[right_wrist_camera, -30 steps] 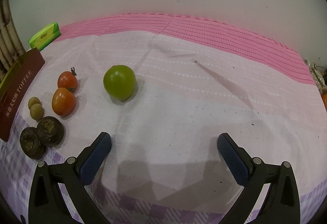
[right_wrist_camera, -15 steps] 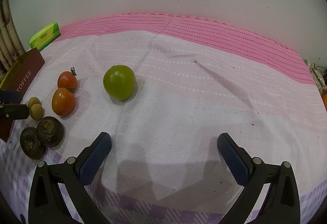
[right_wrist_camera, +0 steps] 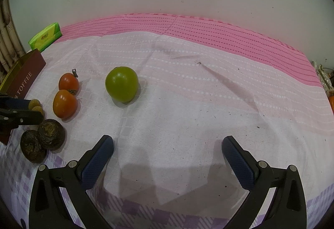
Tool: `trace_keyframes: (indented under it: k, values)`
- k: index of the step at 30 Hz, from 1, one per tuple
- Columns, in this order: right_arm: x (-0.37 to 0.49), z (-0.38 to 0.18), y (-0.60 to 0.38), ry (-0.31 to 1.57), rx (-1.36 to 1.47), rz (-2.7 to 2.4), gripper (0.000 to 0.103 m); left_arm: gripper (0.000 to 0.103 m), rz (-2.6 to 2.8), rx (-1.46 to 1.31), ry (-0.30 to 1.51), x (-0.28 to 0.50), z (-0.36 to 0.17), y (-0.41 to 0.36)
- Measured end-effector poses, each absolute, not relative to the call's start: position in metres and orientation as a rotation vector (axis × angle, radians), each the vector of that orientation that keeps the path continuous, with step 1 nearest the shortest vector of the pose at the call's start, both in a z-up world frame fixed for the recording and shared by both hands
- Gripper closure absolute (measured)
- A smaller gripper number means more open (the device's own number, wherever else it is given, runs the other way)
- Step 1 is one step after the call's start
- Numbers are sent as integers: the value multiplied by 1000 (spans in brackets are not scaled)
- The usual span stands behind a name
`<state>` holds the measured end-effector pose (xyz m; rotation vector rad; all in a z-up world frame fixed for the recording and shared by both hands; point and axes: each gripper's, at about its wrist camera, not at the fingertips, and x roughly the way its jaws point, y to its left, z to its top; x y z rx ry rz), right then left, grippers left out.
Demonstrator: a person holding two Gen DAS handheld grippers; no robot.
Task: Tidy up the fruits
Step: 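Move the left gripper to the two small tan fruits and close on both, then carry the two tan fruits into the tin tray and open the left gripper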
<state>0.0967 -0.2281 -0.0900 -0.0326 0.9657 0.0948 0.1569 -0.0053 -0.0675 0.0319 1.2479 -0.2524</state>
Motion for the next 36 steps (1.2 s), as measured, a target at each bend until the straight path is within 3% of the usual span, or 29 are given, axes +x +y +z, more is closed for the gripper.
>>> trace_keyframes:
  k: [3,16,23,36]
  values:
    - [97,-90,-228,966,-33,95,0,59,-252,44,1243,157,-67,-5]
    - [96,-90,-228,966,-33,94,0,60,-247,6,1242,145,-62,6]
    - [97,-90,-228,966,-33,94,0,60,-243,-18,1189,131,-33,17]
    - [97,-90,-228,966,-33,94,0,60,-64,-91,1105,109,16,114]
